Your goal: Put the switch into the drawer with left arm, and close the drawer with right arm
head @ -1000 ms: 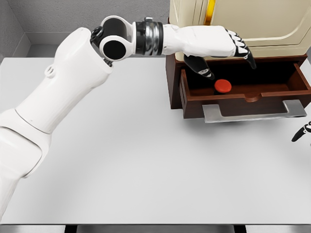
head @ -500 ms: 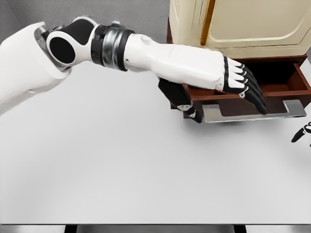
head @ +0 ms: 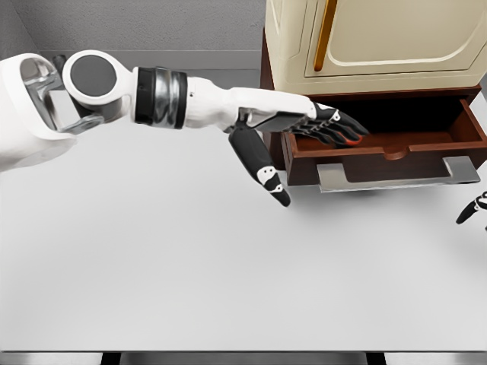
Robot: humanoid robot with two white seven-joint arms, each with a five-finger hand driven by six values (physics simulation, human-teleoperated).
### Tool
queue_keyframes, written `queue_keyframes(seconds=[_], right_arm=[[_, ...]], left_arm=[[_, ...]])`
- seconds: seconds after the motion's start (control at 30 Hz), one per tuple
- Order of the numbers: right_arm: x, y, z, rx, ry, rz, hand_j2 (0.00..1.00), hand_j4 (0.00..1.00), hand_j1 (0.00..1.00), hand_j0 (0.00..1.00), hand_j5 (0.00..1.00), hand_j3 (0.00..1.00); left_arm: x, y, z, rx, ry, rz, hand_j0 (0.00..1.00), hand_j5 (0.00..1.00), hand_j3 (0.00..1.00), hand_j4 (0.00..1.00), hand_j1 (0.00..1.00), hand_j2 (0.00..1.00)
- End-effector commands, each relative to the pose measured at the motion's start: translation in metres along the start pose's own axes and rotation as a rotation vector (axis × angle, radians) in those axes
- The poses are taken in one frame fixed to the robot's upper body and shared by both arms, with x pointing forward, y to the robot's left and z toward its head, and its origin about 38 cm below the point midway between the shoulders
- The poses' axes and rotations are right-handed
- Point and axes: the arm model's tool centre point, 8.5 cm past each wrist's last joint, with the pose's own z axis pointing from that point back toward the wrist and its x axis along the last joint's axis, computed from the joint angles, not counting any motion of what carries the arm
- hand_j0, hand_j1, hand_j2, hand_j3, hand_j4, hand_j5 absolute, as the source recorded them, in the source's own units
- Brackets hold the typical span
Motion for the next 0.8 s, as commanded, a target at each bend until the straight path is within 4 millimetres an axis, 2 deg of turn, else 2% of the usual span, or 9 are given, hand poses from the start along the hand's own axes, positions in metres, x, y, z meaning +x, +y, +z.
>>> queue_keyframes(seconds=[0.0,0.1,0.2,0.3,0.37,0.43,0.6,0.77], right_arm=[[0.0,-0.002,0.0,0.0,-0.001,-0.001,0.59,0.59,0.59,0.59,0.59,0.59],[0.0,-0.002,0.0,-0.001,-0.004,-0.005,0.59,0.59,0.59,0.59,0.59,0.59],[0.0,-0.002,0.0,0.0,-0.004,-0.006,0.58,0.58,0.58,0.58,0.58,0.58],[0.0,-0.002,0.0,-0.001,-0.004,-0.005,0.58,0.58,0.58,0.58,0.58,0.58],[0.0,-0.002,0.0,0.001,-0.003,-0.004,0.58,0.58,0.58,0.58,0.58,0.58],[0.0,-0.003,0.0,-0.001,-0.003,-0.002,0.58,0.58,0.58,0.58,0.58,0.58],[0.0,-0.003,0.0,0.0,-0.004,-0.003,0.58,0.58,0.58,0.58,0.58,0.58],[0.0,-0.002,0.0,0.003,-0.004,-0.004,0.59,0.59,0.59,0.59,0.59,0.59]], left_arm=[[0.001,0.001,0.002,0.004,0.002,0.04,1.0,1.0,1.0,1.0,1.0,1.0],[-0.002,-0.001,-0.002,-0.008,0.017,0.089,1.0,1.0,1.0,1.0,1.0,1.0],[-0.004,0.01,-0.004,0.022,0.018,0.104,1.0,1.0,1.0,1.0,1.0,1.0],[-0.014,0.024,-0.016,0.047,0.025,0.138,1.0,1.0,1.0,1.0,1.0,1.0],[-0.017,0.028,-0.015,0.059,0.028,0.148,1.0,1.0,1.0,1.0,1.0,1.0],[-0.021,0.031,-0.026,0.061,0.031,0.16,1.0,1.0,1.0,1.0,1.0,1.0],[-0.036,0.027,-0.03,0.061,0.039,0.195,1.0,1.0,1.0,1.0,1.0,1.0],[-0.039,0.026,-0.035,0.055,0.038,0.205,1.0,1.0,1.0,1.0,1.0,1.0]])
